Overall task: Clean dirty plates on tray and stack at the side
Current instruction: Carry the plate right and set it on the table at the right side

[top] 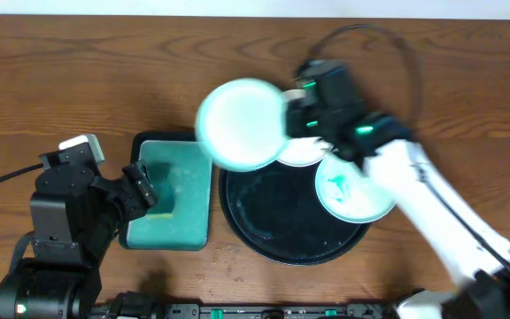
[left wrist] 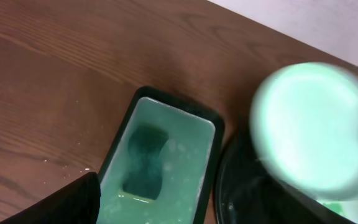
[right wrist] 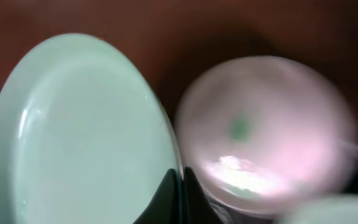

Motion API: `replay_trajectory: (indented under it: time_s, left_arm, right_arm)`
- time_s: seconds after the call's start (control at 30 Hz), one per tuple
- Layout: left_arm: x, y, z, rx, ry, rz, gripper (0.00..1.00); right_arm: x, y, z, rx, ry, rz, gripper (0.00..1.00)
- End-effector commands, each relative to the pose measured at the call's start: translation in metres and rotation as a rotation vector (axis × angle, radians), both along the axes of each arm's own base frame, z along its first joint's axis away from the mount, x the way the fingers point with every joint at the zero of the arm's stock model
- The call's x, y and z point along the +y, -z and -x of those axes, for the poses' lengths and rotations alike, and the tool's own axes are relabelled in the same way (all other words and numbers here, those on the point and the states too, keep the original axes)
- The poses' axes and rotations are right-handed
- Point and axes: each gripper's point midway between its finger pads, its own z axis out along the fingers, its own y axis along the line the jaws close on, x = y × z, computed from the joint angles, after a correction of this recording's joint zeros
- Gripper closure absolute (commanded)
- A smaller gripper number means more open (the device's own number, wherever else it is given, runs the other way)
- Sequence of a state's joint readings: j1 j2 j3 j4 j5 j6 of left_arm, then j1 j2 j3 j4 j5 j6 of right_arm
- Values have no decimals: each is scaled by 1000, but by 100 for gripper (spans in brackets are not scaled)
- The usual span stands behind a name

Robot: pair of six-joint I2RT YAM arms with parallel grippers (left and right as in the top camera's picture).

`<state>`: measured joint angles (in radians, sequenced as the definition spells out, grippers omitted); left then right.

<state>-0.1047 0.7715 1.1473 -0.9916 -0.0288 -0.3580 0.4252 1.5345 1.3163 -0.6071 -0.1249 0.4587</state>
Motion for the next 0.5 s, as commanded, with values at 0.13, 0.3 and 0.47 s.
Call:
replay_trajectory:
  time_s: [0.13,0.3,0.47]
  left_arm:
    - [1,-5,0,-11,2,-7,18]
    - [1,-5,0,-11,2,-7,18]
    - [1,-5,0,-11,2,-7,18]
  right_arm:
    - [-230,-17,19,111,663,67,99]
    - [-342,27,69,338,1000,128,99]
    - [-392,79,106,558,1152,98,99]
